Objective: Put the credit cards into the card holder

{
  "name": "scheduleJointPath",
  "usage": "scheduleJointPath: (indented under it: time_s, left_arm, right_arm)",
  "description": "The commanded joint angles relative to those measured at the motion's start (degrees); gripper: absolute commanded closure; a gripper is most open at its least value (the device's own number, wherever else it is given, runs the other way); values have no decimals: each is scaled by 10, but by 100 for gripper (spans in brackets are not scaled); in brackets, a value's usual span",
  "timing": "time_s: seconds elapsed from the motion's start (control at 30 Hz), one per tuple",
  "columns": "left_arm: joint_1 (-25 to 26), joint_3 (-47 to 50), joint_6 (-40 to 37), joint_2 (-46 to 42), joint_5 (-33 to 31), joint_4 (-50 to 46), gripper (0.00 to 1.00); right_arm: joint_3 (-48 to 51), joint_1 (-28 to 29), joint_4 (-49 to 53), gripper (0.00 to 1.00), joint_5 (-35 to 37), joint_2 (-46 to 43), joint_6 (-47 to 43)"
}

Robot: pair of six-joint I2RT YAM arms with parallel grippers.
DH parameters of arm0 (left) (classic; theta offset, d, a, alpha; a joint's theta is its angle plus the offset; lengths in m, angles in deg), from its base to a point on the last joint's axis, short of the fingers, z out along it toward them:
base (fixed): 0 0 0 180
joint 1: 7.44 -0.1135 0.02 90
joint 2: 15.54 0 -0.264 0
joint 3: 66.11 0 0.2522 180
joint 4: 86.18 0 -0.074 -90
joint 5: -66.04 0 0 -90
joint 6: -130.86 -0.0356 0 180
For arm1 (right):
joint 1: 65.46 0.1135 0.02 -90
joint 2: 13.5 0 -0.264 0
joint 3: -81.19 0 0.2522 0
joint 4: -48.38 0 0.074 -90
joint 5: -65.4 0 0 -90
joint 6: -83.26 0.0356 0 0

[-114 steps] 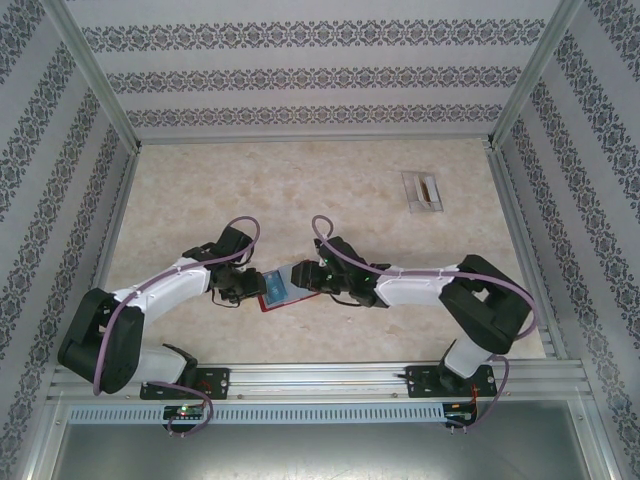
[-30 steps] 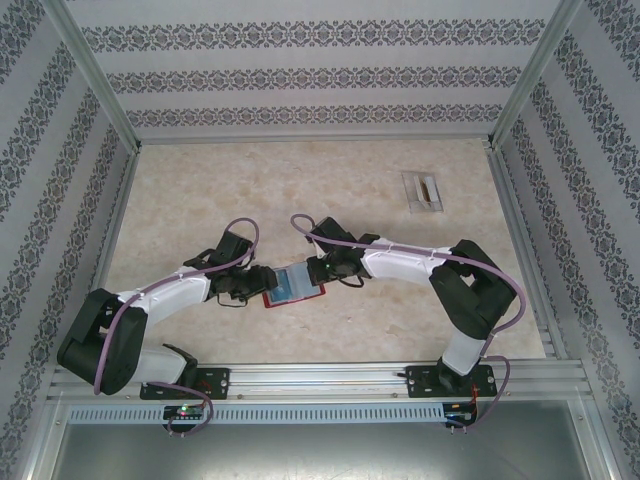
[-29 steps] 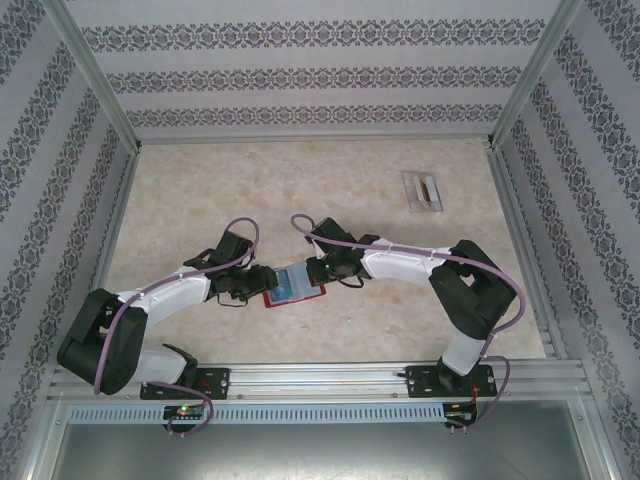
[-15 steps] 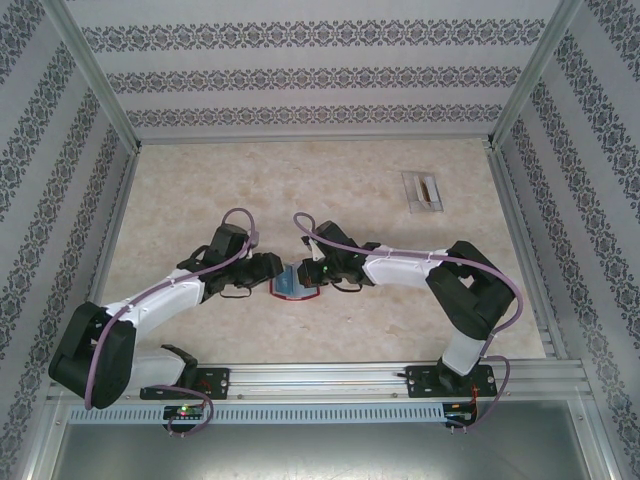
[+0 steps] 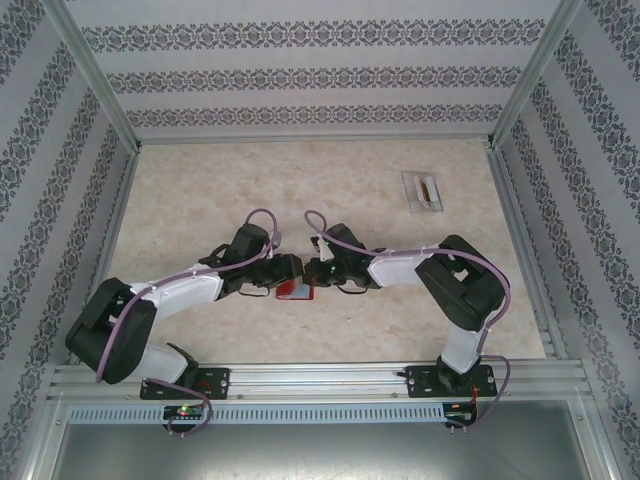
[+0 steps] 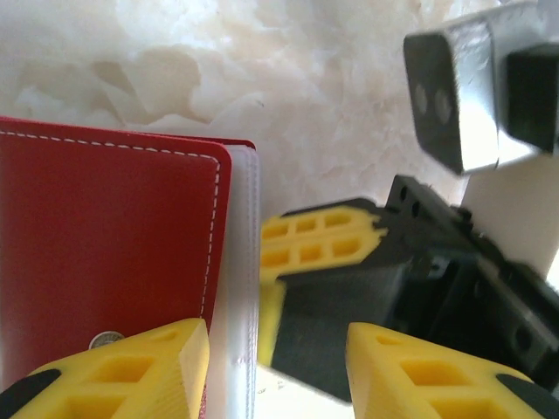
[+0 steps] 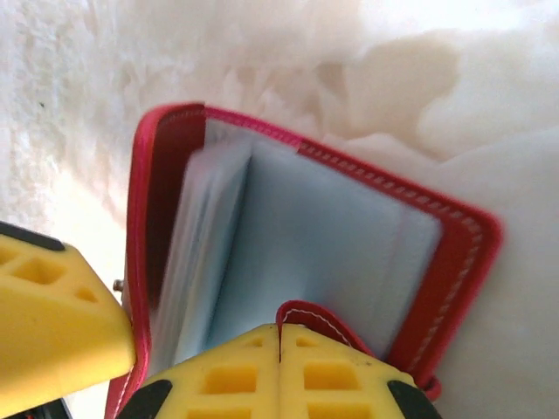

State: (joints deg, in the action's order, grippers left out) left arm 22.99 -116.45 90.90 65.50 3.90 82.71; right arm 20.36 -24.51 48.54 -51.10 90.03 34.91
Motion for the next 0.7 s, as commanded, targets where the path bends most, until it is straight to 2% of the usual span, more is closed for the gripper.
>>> scheduleJointPath:
  time_s: [0.0, 0.23, 0.47, 0.67]
  left_arm:
    - [5, -12, 2, 8, -29, -4, 53]
    - [12, -16, 12, 37, -19, 14, 53]
    - [22, -37, 13, 55, -4, 14, 53]
    - [65, -76, -1, 75, -40, -18, 53]
  right_arm:
    - [34, -39, -29, 100, -17, -20, 6]
    - [81, -91, -53, 100, -54, -63, 10]
    - [92, -99, -56, 100, -64, -77, 6]
    - [102, -103, -82, 100, -65, -71, 13]
